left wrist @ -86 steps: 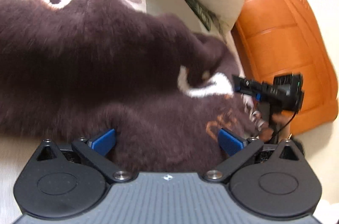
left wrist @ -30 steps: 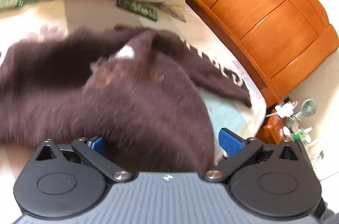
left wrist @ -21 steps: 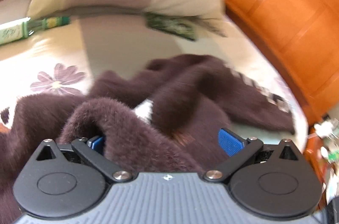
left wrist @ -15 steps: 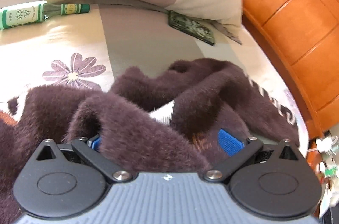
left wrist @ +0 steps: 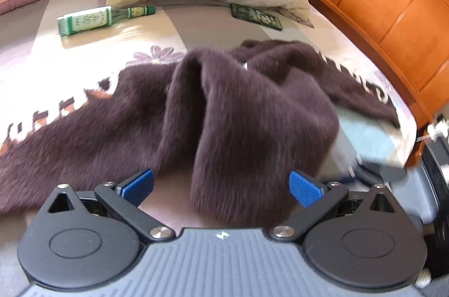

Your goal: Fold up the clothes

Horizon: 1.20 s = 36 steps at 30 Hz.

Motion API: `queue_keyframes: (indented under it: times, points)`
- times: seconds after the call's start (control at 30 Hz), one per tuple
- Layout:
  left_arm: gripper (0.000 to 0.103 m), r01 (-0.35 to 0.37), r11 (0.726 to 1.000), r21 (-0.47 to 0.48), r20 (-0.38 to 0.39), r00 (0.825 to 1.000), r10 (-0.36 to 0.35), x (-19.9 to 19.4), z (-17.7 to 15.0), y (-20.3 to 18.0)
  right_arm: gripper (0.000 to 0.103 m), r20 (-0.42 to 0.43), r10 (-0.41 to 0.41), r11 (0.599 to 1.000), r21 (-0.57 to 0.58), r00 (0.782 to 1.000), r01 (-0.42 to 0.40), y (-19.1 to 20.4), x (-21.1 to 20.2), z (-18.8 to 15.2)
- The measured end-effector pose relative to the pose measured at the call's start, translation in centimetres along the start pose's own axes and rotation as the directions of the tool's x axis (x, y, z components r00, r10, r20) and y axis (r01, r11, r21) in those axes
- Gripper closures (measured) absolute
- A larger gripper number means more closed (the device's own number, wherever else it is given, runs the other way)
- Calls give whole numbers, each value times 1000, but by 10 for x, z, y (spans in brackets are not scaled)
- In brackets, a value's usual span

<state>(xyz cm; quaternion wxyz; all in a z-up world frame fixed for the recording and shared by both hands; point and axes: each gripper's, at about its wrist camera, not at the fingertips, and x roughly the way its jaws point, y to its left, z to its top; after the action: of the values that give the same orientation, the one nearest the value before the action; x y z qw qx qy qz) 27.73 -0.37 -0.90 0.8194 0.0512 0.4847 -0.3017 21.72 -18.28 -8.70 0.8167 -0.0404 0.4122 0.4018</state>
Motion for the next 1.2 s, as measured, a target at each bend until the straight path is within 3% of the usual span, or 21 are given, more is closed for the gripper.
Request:
queue_keyframes:
  times: [0.13,0.4,0.6,0.77,0.9,1.1,1.2]
  points:
    - [1,-36,999,38,6,999,36,-12,-24,-1,6,-23,-90,992,-87,996,87,-7,20,33]
    - [1,-38,998,47,11,999,37,-4,-55,19,6,39,-100,984,-142,994,105,-9,41,108]
    - [1,-24,999,24,14,1000,24,6,-60,37,6,56,-82,986,-138,995,89,-20,90,152]
    - [1,-37,999,-35,18,999,37,12,-62,57,0,31,-118,981,-149,992,122,-37,135,178]
    - [1,-50,997,-53,23,998,51,10,-69,59,0,26,-106,982,-152,994,108,-37,125,174]
    - [1,-74,997,-19,34,997,74,4,-73,43,0,37,-89,976,-196,995,94,-19,60,123]
    - [1,-62,998,1,34,998,62,5,-73,31,1,22,-144,963,-228,989,145,-12,35,80]
